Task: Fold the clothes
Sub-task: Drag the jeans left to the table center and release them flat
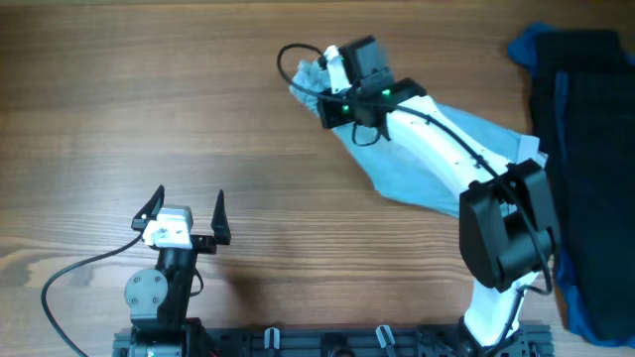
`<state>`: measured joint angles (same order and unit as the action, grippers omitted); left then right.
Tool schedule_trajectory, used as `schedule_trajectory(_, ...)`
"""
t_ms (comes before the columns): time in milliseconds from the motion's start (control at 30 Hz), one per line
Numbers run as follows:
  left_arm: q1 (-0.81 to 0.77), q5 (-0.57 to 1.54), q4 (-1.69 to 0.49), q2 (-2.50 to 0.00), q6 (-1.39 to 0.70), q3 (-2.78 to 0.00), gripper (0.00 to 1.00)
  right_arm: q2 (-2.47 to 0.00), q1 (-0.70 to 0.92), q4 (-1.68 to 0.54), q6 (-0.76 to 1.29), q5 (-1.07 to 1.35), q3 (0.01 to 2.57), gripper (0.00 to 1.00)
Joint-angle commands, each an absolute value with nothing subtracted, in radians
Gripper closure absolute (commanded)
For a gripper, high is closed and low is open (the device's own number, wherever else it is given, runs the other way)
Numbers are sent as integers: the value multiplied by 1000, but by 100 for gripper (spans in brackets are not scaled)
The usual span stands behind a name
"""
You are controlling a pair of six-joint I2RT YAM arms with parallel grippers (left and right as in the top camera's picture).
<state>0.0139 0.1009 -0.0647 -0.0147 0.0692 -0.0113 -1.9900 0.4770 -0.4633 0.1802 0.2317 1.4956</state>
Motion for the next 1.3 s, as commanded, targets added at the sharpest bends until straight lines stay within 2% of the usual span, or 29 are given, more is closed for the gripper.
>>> schedule_trajectory(0,8,92,-69,-9,63,-6,0,-1946,532,-496,255,258,1519,96)
schedule_trajectory(267,8,92,-69,-9,63,-6,0,-1947,752,-504,262,420,1503,94)
schedule_trajectory(300,8,92,-69,-9,63,-6,0,-1947,773,-500,261,419,1503,80)
schedule_trajectory(333,8,92,-69,-9,63,-6,0,-1946,789,-493,262,421,1504,13)
schedule_trajectory(367,8,92,-69,-9,63,-6,0,-1946,790,-492,263,421,1504,1)
schedule_trajectory(500,8,92,-69,-9,64,-6,0,-1910,786,-532,261,419,1505,1)
schedule_trajectory(733,8,92,-69,-9,64,-6,0,-1710,786,-592,235,411,1505,1)
schedule_trajectory(900,8,92,-69,-10,63,-6,0,-1695,786,-690,206,355,1505,0)
schedule_trajectory(1267,8,92,-69,-10,63,-6,0,-1695,786,-693,204,329,1505,1)
